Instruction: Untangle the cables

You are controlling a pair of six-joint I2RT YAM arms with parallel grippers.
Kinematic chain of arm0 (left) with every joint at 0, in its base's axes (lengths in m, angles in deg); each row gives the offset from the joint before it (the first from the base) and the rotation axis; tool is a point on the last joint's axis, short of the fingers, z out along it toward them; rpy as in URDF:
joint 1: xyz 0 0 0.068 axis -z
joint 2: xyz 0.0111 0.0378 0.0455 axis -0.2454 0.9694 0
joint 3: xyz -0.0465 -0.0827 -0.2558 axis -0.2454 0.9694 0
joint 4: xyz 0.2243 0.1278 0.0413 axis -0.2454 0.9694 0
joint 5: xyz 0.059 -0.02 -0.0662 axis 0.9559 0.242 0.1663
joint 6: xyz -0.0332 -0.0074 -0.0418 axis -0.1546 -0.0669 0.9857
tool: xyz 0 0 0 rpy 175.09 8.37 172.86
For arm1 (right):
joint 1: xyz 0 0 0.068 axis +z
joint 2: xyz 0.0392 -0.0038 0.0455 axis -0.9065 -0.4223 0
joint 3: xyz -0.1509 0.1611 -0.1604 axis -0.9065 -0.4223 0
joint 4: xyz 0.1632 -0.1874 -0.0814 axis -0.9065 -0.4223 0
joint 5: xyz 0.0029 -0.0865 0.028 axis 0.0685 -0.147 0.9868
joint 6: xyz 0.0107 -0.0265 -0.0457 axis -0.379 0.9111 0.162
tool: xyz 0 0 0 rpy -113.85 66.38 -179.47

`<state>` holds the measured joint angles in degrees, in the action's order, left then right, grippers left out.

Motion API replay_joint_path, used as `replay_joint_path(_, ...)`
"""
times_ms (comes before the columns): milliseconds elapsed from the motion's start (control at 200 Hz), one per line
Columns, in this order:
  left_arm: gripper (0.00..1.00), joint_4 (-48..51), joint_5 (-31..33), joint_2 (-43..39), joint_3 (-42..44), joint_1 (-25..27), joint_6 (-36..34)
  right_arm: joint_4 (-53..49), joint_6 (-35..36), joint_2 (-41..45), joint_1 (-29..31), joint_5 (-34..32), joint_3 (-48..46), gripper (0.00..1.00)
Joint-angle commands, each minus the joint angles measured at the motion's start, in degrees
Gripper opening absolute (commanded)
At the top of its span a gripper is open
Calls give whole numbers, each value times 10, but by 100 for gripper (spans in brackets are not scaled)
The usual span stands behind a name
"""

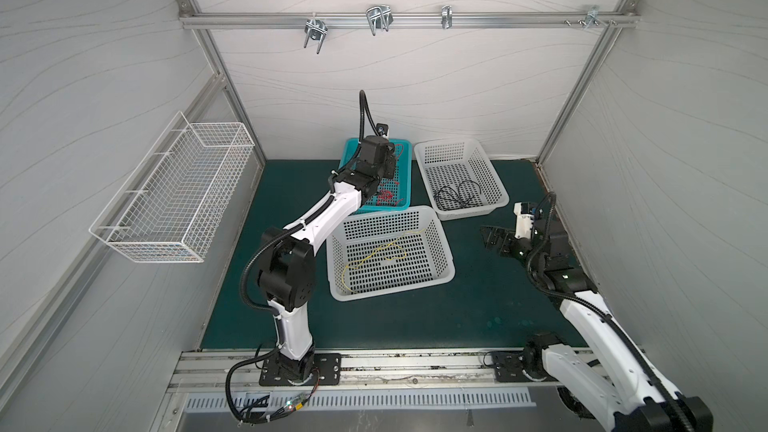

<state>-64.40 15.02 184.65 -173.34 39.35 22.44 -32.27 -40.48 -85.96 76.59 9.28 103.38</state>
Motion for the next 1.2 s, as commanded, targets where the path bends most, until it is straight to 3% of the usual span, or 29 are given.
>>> replay_joint_path(0, 0, 34, 35, 19, -24, 4, 14, 16, -5, -7, 3, 2, 16, 99)
replay_joint_path(160, 0, 63, 36, 33, -15, 2, 22, 15, -10, -19, 2, -28, 15, 99)
replay_joint_path(245, 26, 71, 41, 32, -10, 1, 27, 6, -23, -28, 3, -61, 17, 99)
replay_joint_path(315, 41, 71, 40, 25, -1, 2, 33, -1, -30, -34, 2, -78, 19, 99)
replay_joint_path(675, 89, 71, -15, -33, 31, 1, 47, -50, -43, -50, -11, -135, 27, 99)
replay_joint_path(705, 99, 68, -23, -40, 35, 2, 48, -51, -43, -51, -14, -132, 27, 99)
replay_joint_path(1020, 99, 46, -162, -110, 75, 0, 47, -51, -41, -55, -33, -109, 15, 99)
replay_joint_path(1196, 99, 15, -170, -171, 131, 0, 56, -53, -34, -53, -39, -108, 11, 99)
